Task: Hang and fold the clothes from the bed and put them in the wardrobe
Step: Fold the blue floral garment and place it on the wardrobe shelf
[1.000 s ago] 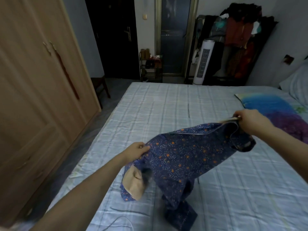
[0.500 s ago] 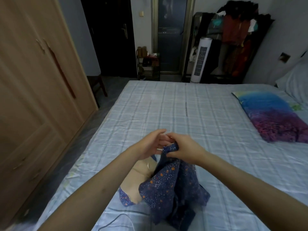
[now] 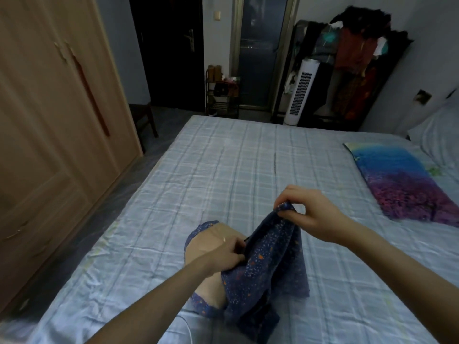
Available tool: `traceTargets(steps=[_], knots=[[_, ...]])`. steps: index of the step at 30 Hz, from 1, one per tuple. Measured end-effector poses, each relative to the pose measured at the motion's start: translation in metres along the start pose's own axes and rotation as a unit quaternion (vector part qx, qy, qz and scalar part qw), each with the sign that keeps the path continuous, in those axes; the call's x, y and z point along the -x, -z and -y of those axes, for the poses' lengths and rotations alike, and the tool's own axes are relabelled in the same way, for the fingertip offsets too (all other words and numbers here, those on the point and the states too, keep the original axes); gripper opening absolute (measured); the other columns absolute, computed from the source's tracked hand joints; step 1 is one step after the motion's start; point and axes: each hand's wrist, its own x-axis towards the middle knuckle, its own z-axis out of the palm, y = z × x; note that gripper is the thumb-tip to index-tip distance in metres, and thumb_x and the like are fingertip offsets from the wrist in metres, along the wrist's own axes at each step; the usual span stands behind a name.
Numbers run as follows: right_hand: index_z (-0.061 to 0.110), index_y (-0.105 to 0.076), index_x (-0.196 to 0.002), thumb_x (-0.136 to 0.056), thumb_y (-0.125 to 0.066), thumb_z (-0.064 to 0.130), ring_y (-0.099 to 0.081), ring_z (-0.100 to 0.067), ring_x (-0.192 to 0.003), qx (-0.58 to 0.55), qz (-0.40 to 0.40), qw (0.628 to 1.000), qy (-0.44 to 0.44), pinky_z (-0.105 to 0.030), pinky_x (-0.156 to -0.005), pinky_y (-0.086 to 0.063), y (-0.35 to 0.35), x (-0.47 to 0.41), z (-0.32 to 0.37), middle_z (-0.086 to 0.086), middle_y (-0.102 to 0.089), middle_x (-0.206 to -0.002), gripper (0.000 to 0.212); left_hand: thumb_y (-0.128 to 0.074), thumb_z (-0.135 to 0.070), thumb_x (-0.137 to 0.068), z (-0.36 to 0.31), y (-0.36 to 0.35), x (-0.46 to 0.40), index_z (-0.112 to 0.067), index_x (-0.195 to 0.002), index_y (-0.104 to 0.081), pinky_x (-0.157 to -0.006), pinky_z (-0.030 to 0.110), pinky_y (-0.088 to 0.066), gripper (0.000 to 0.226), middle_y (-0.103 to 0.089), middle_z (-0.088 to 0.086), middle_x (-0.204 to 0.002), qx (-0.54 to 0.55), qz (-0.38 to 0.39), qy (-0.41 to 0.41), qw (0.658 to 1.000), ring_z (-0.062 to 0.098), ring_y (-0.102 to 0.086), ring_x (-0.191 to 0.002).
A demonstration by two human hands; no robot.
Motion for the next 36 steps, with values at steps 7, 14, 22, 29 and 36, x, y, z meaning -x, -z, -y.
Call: traceTargets(steps=[7,14,22,29,36], knots=[[0.01,-0.062,-0.087,-0.091,-0.06,0.0,-0.054,-0.005,-0.069,-0.162,-0.027,0.983,-0.078,-0.018,-0.064,-0.041,0.026,0.022,0.001,-0.002,-0.061,-0.076,0.011,-0.054,-0.032,-0.097,-0.018,-0.016,-0.016,-0.017,-0.107,-0.071,-0.092,0.026,-0.048,0.025,-0.071,0.0,-0.109,0.104,-0.075,0.015,0.992,0.013,-0.064,-0.101],[0.004,-0.062,-0.083,-0.083,-0.061,0.013,-0.055,-0.021,-0.071,-0.202,-0.015,0.972,-0.119,-0.039,-0.066,-0.041,0.037,0.036,-0.01,-0.018,-0.058,-0.076,0.008,-0.056,-0.02,-0.092,-0.017,0.002,-0.013,-0.022,-0.102,-0.069,-0.082,0.03,-0.053,0.017,-0.071,-0.003,-0.101,0.042,0.017,0.037,0.998,0.013,-0.065,-0.09],[0.013,-0.065,-0.079,-0.081,-0.062,0.015,-0.053,-0.018,-0.071,-0.245,0.035,0.957,-0.151,-0.035,-0.067,-0.039,0.03,0.045,0.002,-0.012,-0.058,-0.074,0.004,-0.053,-0.04,-0.089,-0.009,-0.062,-0.028,-0.005,-0.132,-0.054,-0.11,0.027,-0.021,0.055,-0.045,0.011,-0.141,-0.234,0.061,-0.061,0.968,0.022,-0.042,-0.127],[0.006,-0.061,-0.074,-0.076,-0.066,0.01,-0.049,-0.009,-0.062,-0.23,0.006,0.956,-0.183,-0.019,-0.059,-0.037,0.043,0.073,-0.008,-0.001,-0.054,-0.064,0.007,-0.051,0.001,-0.093,-0.006,-0.071,-0.033,-0.007,-0.095,-0.066,-0.063,0.003,-0.038,0.017,-0.063,0.0,-0.089,0.07,-0.083,-0.013,0.994,-0.004,-0.058,-0.078],[0.012,-0.069,-0.076,-0.083,-0.074,0.009,-0.062,-0.008,-0.07,-0.17,0.005,0.972,-0.163,-0.017,-0.066,-0.045,0.042,0.068,-0.006,0.0,-0.068,-0.073,0.009,-0.061,-0.013,-0.09,-0.015,-0.071,-0.031,-0.012,-0.118,-0.065,-0.089,0.02,-0.046,0.029,-0.065,-0.001,-0.113,0.092,0.031,-0.06,0.993,0.009,-0.06,-0.105]])
